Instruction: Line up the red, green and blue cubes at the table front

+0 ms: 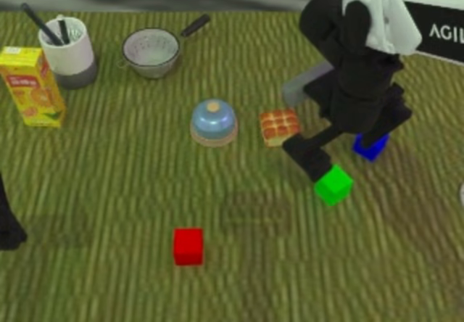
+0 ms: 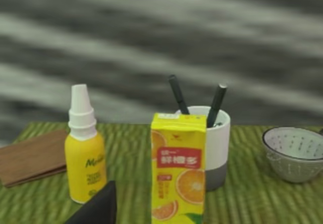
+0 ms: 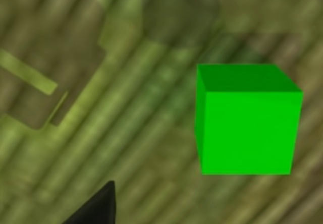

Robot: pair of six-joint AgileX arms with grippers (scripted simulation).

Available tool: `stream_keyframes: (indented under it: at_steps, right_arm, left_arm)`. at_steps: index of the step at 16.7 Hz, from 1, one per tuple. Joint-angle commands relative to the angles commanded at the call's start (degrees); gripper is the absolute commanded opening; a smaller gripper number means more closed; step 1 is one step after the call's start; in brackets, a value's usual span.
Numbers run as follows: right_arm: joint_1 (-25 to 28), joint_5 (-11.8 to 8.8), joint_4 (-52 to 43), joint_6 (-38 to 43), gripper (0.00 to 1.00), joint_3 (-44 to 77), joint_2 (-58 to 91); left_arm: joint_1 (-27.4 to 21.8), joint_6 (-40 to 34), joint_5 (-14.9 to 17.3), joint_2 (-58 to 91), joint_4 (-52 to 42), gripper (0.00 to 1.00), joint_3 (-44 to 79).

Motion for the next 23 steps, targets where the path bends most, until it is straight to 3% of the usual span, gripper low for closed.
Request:
stream_keyframes:
  at_steps: [6, 13, 18, 23]
  right_arm:
    - [-0.18, 0.00, 1.10, -0.05, 1.00, -0.83, 0.32]
    - [0.04, 0.06, 14.29, 0.14, 1.00, -7.95, 6.11]
    - [0.07, 0.06, 15.10, 0.15, 1.00, -8.48, 6.63]
    - [0.07, 0.06, 15.10, 0.15, 0.62, -8.48, 6.63]
  left_arm:
    - [0.00, 0.00, 0.00, 0.00, 0.00, 1.00, 0.00]
    - [0.00, 0.00, 0.00, 0.00, 0.00, 1.00, 0.00]
    - [0.00, 0.00, 0.00, 0.00, 0.00, 1.00, 0.00]
    - [0.00, 0.00, 0.00, 0.00, 0.00, 1.00, 0.00]
